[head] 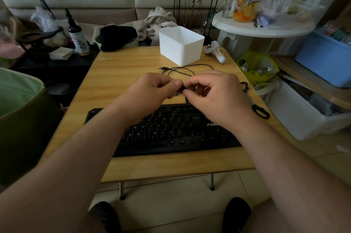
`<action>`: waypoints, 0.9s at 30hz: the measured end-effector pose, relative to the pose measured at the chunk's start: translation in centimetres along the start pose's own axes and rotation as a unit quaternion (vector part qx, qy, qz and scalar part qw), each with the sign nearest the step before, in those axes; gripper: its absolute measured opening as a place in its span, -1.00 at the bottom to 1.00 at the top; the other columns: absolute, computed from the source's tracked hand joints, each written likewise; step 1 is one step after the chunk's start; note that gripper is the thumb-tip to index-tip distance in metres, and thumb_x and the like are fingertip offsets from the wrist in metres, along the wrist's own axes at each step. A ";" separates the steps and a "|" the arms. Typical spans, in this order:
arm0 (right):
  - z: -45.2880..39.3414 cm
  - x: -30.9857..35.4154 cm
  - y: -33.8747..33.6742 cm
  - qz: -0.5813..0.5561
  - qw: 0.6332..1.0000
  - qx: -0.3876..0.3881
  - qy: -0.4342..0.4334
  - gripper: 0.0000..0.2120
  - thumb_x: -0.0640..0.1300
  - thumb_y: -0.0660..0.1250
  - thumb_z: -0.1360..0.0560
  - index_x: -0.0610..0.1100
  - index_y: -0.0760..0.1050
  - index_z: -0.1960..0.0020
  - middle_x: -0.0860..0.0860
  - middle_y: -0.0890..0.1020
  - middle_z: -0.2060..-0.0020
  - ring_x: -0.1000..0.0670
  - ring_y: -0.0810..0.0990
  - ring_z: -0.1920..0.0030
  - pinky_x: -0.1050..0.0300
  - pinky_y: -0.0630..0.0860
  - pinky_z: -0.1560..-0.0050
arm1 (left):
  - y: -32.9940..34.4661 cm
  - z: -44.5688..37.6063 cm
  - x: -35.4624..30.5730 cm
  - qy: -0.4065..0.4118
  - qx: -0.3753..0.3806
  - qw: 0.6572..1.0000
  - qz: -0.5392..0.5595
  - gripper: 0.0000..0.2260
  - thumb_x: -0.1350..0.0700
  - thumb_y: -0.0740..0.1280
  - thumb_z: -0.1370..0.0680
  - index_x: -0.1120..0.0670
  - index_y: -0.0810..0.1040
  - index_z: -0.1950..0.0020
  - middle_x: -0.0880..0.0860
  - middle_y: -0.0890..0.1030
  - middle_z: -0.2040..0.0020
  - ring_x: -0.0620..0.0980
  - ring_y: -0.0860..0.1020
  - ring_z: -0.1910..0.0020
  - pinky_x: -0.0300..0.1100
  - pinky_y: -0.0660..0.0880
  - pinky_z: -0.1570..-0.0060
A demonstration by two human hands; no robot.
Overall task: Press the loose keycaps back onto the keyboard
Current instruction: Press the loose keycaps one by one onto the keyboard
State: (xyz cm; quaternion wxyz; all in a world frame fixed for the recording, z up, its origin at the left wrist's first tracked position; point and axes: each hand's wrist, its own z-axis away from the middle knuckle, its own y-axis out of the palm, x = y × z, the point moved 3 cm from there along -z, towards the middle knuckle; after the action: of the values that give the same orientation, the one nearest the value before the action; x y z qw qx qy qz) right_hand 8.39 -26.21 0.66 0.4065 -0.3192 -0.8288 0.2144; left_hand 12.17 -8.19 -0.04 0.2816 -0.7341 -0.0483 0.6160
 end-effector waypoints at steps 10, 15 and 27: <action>-2.9 1.5 2.1 0.045 0.990 0.129 0.021 -0.91 -0.01 0.53 -0.48 0.08 0.74 0.02 0.21 0.64 0.33 0.20 0.60 0.20 0.43 0.45 0.27 | -2.2 0.6 1.4 -0.015 -0.010 1.000 -0.022 -0.77 -0.05 0.33 -0.67 -0.03 0.68 0.11 -0.20 0.46 0.52 -0.21 0.28 0.61 -0.40 0.20 0.57; -3.6 1.6 4.1 0.087 0.983 0.161 -0.007 -0.92 -0.02 0.53 -0.45 0.04 0.73 0.06 0.19 0.62 0.35 0.15 0.61 0.26 0.09 0.61 0.16 | -2.7 0.4 2.5 -0.034 -0.012 0.997 -0.071 -0.73 -0.06 0.32 -0.68 -0.08 0.65 0.19 -0.16 0.47 0.51 -0.21 0.29 0.61 -0.36 0.21 0.58; -2.7 -1.3 6.5 0.101 0.920 0.366 0.095 -0.87 0.08 0.56 -0.44 0.11 0.71 0.04 0.20 0.61 0.19 0.19 0.57 0.16 0.21 0.44 0.23 | -3.5 0.1 4.7 -0.036 0.011 0.963 -0.266 -0.86 -0.15 0.42 -0.59 -0.18 0.68 -0.10 -0.13 0.61 0.08 -0.19 0.53 0.10 -0.26 0.40 0.21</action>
State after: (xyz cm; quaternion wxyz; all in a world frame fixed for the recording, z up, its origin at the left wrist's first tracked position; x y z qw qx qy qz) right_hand 13.46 -22.30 -2.46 0.5478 -0.2486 -0.6134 0.5117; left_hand 14.12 -3.28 -2.54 0.4413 -0.6690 -0.2454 0.5454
